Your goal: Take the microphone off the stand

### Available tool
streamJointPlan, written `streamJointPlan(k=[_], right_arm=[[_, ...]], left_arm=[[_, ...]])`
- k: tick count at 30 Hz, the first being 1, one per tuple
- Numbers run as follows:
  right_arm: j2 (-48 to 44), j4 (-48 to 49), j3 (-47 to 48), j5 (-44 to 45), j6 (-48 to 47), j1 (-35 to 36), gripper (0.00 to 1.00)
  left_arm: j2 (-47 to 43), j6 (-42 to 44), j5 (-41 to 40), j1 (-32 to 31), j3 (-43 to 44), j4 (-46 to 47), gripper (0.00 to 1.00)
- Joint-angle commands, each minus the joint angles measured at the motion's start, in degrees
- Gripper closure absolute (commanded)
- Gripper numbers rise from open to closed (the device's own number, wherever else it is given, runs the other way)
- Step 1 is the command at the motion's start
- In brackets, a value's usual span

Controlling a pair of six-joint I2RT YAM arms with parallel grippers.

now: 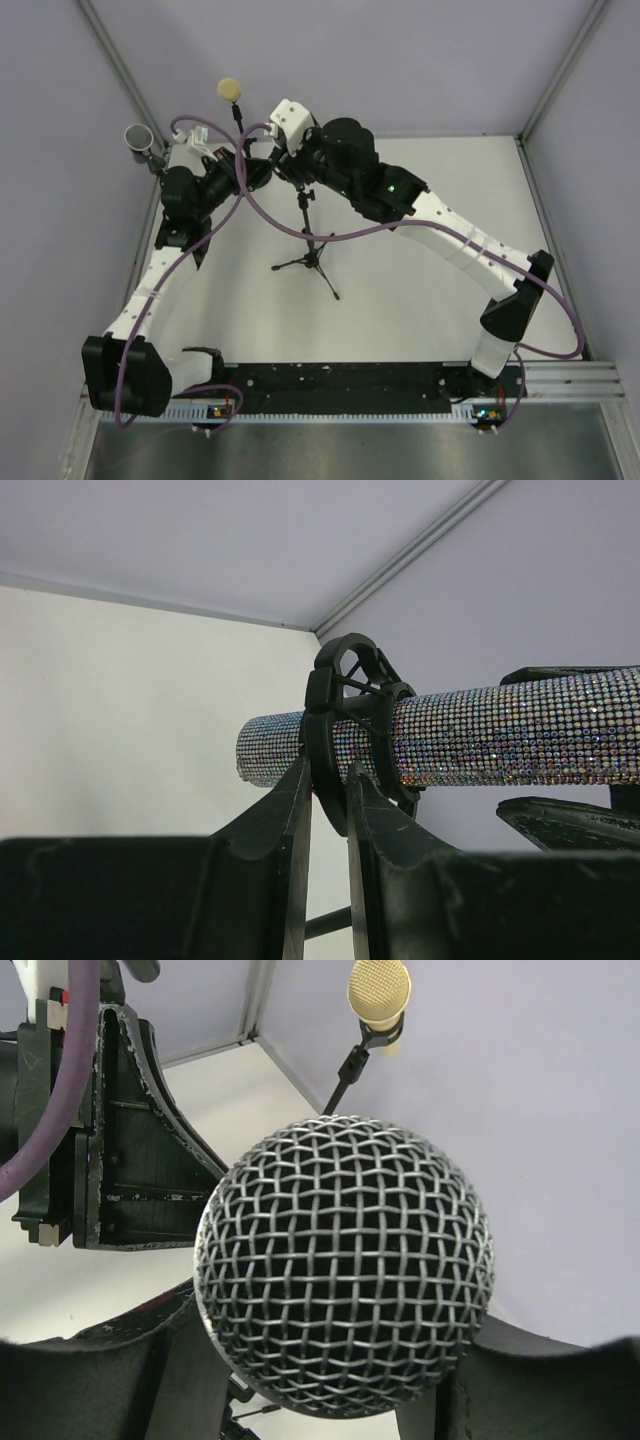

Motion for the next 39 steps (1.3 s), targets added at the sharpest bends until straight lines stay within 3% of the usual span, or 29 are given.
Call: streamJointPlan(k=[1, 18, 39], right_arm=[[-0.21, 2.91, -0.12, 0.68, 1.05, 0.37, 0.48], [-2.41, 0.89, 3.48, 0.85, -0.35, 0.9, 0.78], [-3.9, -2.18, 9.37, 1.12, -1.76, 3.53, 0.78]], left_arm=[[-0.9, 3.45, -0.11, 0.59, -1.55, -0.48, 1.0], [-0.64, 4.5, -2.13, 0.59, -1.2, -2.41, 1.0], [-0.11, 5.64, -3.1, 0.59, -0.76, -3.55, 1.0]])
